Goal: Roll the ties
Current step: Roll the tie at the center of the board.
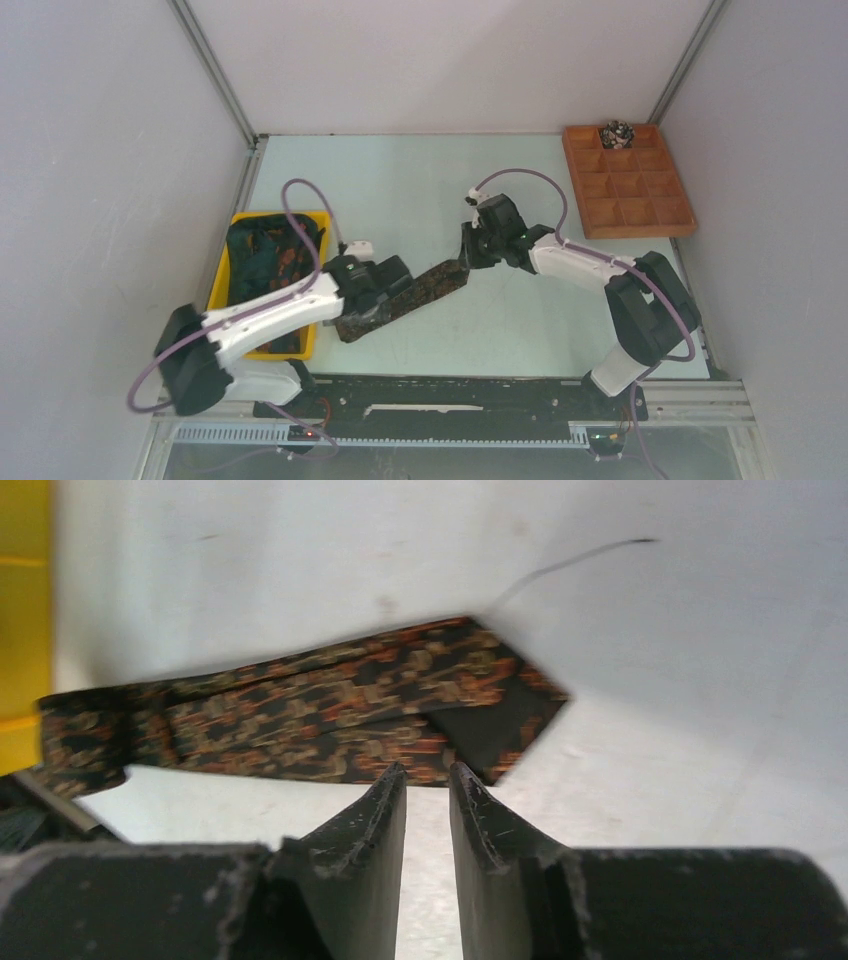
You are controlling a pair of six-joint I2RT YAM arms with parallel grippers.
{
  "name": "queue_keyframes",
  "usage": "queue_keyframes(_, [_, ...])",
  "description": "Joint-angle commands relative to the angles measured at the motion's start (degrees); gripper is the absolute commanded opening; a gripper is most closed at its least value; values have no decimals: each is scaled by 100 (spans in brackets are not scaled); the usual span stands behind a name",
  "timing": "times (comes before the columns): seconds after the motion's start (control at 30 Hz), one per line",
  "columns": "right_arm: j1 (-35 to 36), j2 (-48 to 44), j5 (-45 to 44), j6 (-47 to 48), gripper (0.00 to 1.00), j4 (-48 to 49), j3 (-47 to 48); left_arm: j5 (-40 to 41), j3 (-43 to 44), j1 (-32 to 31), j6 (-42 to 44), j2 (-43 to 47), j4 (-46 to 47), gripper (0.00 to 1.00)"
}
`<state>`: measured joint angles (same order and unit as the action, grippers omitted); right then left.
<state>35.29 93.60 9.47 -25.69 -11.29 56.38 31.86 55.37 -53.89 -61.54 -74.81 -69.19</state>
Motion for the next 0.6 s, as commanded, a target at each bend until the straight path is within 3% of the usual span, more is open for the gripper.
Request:
queue_keyframes(0.0, [459,-365,602,-369,28,631,-22,200,-721,-25,-249,1280,594,85])
queue_keyframes(0.2, [1357,-144,1319,-1134,46,1438,-13,281,-1848,-18,-790,3243,987,85])
queue_keyframes(0.4, [1926,569,1937,-1913,46,2407,210,448,-2638,-15,-1682,5082,750,79])
queue_keyframes(0.57, [2247,1156,2025,-2098,44,2399,810,584,-2899,-18,-2187,5601,579,73])
